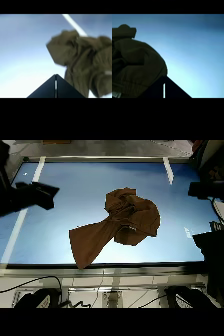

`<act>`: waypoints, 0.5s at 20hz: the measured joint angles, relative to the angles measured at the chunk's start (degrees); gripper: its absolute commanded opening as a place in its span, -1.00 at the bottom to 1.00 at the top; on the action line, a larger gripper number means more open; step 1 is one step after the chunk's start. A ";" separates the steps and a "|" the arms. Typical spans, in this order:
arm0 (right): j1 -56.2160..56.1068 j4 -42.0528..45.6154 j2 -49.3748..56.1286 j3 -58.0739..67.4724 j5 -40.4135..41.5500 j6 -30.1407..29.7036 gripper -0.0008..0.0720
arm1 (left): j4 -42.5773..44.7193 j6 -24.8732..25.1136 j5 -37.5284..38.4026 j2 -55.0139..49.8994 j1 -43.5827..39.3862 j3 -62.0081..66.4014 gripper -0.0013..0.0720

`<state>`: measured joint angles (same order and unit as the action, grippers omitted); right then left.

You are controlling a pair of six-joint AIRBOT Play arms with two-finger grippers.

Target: Fold the clothes and pants, and hang the long-sleeved shirts on hangers.

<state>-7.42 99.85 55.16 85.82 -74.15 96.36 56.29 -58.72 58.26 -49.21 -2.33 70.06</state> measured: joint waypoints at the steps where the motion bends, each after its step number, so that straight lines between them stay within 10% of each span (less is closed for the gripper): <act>1: 0.00 -1.09 0.11 -0.94 -1.77 -2.23 -0.91 | 0.74 -0.61 3.13 0.37 0.13 -2.05 -0.93; 6: 0.00 -4.55 0.28 -8.41 -8.96 -12.17 -0.91 | 2.58 -6.12 10.12 7.98 4.02 -21.46 -0.81; 8: 0.00 -6.64 0.35 -10.93 -9.31 -14.64 -0.91 | 2.93 -10.78 11.02 11.52 6.40 -30.51 0.82; 10: 0.00 -9.01 0.35 -12.59 -8.31 -16.13 -0.91 | 3.06 -15.17 11.72 13.75 7.85 -38.62 0.95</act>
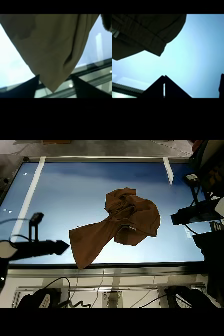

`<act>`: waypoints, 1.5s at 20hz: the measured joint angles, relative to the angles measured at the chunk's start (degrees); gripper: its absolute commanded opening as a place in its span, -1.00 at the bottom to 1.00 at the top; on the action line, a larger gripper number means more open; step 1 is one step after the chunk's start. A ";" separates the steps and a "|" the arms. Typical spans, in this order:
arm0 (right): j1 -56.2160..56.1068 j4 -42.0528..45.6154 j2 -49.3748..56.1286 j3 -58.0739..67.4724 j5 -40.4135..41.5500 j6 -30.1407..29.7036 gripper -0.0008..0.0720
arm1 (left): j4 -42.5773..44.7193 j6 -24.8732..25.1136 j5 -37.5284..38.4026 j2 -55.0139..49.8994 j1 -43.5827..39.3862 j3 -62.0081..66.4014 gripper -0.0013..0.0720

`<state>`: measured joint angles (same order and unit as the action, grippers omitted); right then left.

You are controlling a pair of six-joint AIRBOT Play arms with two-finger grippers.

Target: Fold the clothes and pants, and hang the long-sleeved shirts on hangers.

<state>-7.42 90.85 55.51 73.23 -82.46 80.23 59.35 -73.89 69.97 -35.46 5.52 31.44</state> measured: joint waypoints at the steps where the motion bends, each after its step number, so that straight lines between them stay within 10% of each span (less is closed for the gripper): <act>1: 0.00 -0.83 0.07 -0.52 0.50 -0.42 -0.91 | 0.04 -1.75 0.17 0.57 0.46 -3.65 0.77; 2: 0.00 -1.46 0.04 -0.92 1.29 -0.83 -0.91 | 0.07 -3.41 0.24 0.83 0.76 -6.78 0.54; 14: 0.00 -3.58 0.48 -2.23 5.79 -1.88 -0.91 | -6.16 -7.13 -6.56 -8.83 1.42 -16.57 0.52; 25: 0.00 -3.67 0.50 -2.45 7.69 -1.97 -0.91 | -17.70 4.11 -13.25 -20.41 -1.97 -16.83 0.27; 30: -0.02 -8.09 0.76 -9.42 8.74 -8.17 -0.91 | -20.31 9.86 -18.84 -21.59 -3.93 -16.90 -0.93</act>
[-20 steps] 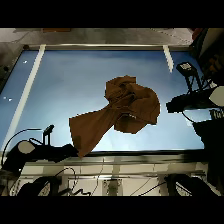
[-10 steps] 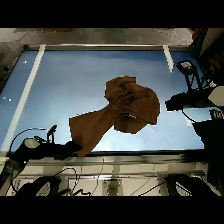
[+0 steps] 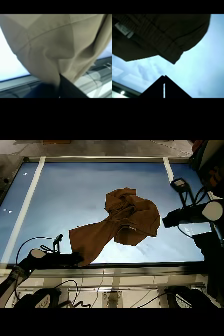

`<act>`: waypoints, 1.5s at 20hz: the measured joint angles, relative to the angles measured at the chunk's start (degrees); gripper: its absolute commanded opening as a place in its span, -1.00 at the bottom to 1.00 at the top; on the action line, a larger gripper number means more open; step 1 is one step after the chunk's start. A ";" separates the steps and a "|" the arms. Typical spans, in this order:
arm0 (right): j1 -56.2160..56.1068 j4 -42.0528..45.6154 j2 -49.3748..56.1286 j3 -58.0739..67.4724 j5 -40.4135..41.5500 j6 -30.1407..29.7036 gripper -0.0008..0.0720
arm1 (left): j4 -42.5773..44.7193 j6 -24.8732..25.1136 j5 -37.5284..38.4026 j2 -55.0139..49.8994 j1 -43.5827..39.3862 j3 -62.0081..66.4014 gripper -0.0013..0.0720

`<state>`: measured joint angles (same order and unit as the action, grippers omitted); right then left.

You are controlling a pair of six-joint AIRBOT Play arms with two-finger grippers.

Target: Fold the clothes and pants, and hang the long-sleeved shirts on hangers.

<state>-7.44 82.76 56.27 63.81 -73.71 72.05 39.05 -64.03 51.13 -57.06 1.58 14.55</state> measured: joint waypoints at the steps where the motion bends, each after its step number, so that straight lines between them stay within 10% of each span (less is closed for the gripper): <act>1: -0.02 -3.58 0.07 -2.58 0.46 -1.33 -0.91 | -0.52 0.48 -0.37 -0.07 -0.15 0.00 -0.93; 3: -0.04 -12.87 0.22 -8.07 2.05 -3.87 -0.71 | -1.14 1.09 -0.83 -0.11 -0.31 0.04 -0.93; 5: -0.11 -22.43 0.63 -13.31 6.03 -5.33 0.57 | -1.64 1.46 -1.16 -0.11 -0.37 0.09 -0.93; 6: -0.44 -27.04 1.09 -15.61 8.70 -5.84 0.82 | -1.77 1.53 -1.18 -0.13 -0.42 0.11 -0.93; 13: -13.55 -38.29 9.11 -20.94 25.59 -4.81 0.81 | -2.25 1.90 -1.22 -0.13 -0.48 0.11 -0.93; 24: -26.01 -17.46 28.83 -7.34 35.89 9.62 0.72 | -2.29 1.90 -1.22 -0.11 -0.48 0.11 -0.93; 30: -26.47 -6.88 33.81 0.11 29.62 15.76 -0.52 | -2.32 1.90 -1.22 -0.13 -0.48 0.11 -0.93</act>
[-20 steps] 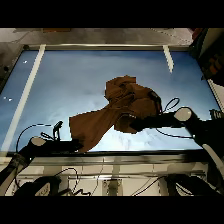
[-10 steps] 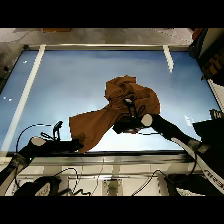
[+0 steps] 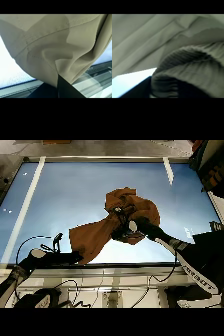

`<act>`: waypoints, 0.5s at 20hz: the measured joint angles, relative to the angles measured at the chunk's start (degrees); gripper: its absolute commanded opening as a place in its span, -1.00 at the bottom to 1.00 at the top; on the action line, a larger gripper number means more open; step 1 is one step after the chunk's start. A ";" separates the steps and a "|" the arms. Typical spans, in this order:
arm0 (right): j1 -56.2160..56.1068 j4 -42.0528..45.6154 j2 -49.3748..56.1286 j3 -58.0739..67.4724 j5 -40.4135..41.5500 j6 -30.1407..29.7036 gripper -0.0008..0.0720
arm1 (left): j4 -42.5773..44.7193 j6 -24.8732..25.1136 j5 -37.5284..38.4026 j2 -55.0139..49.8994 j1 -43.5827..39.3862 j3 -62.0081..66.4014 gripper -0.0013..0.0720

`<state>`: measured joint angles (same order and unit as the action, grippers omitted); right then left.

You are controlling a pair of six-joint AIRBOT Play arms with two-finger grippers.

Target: Fold the clothes and pants, and hang the long-sleeved shirts on hangers.

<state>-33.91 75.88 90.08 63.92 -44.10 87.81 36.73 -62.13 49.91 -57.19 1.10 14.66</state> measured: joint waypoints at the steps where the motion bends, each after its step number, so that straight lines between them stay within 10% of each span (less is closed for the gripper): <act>1: -0.02 1.66 0.26 0.87 -1.20 0.83 -0.76 | 0.00 0.00 0.00 0.00 0.00 0.00 -0.93; 10: 1.53 11.98 0.33 12.04 -13.42 3.02 -0.92 | -0.98 -0.02 0.07 0.00 0.98 6.86 -0.94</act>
<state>-32.38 87.85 90.41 75.96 -57.52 90.83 35.75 -62.15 49.98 -57.19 2.09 21.52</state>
